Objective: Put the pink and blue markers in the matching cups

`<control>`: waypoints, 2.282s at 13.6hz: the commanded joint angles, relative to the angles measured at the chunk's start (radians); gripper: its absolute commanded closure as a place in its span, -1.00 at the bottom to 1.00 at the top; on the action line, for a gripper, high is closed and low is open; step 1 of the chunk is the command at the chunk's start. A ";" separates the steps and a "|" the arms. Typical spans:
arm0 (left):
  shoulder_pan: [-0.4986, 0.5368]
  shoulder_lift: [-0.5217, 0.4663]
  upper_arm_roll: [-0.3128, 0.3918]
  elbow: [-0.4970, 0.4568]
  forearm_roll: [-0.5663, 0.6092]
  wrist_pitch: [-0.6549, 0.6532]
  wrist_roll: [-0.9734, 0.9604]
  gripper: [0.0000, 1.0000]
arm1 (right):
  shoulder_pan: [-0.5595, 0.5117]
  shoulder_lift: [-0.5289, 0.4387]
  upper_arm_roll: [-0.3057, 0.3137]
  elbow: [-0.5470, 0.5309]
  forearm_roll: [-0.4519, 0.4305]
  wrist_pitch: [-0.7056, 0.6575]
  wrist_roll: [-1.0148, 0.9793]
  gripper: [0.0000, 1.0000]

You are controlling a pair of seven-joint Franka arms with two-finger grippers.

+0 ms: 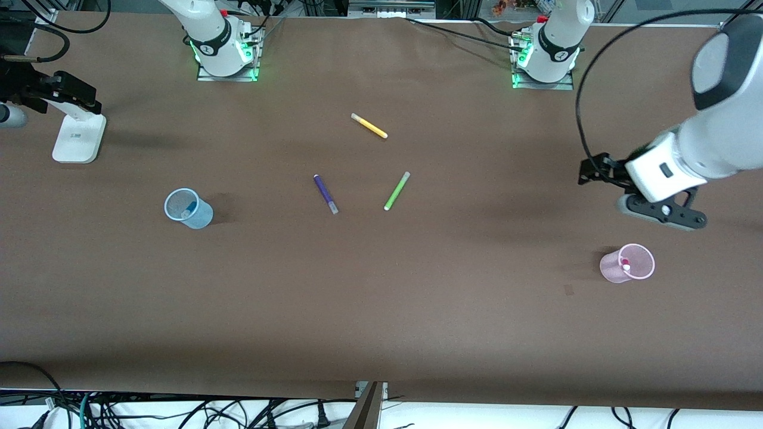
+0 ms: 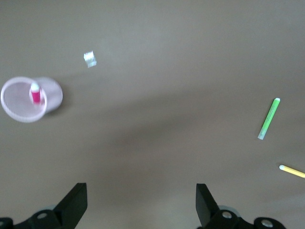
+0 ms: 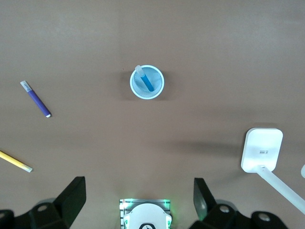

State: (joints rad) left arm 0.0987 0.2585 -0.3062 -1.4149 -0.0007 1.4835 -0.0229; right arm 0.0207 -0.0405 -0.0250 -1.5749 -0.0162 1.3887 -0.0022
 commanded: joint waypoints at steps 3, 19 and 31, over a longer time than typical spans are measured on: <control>-0.115 0.015 0.010 0.125 0.051 -0.213 -0.172 -1.00 | -0.001 0.014 -0.004 0.032 0.016 -0.017 -0.001 -1.00; -0.240 -0.234 0.228 -0.180 0.022 0.061 0.007 -1.00 | -0.001 0.014 -0.004 0.032 0.016 -0.017 -0.001 -1.00; -0.228 -0.225 0.233 -0.182 0.024 0.058 0.012 -1.00 | -0.002 0.014 -0.004 0.032 0.016 -0.017 -0.001 -1.00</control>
